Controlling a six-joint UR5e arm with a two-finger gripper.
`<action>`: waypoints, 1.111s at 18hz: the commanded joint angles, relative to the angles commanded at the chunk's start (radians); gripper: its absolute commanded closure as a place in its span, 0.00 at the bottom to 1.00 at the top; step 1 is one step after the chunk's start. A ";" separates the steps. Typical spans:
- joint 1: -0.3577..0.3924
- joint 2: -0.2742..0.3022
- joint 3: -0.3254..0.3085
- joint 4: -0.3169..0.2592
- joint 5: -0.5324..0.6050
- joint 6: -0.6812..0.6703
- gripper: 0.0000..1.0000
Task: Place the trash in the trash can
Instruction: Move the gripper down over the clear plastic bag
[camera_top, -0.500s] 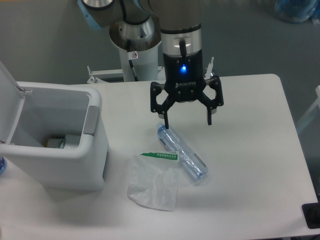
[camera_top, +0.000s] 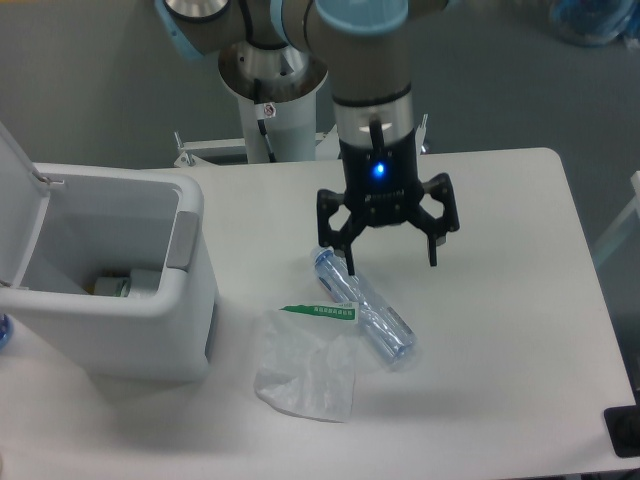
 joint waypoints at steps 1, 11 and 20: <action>-0.002 -0.006 -0.011 0.018 0.002 0.000 0.00; -0.123 -0.129 -0.057 0.055 0.183 -0.006 0.00; -0.198 -0.218 -0.072 0.060 0.176 -0.015 0.00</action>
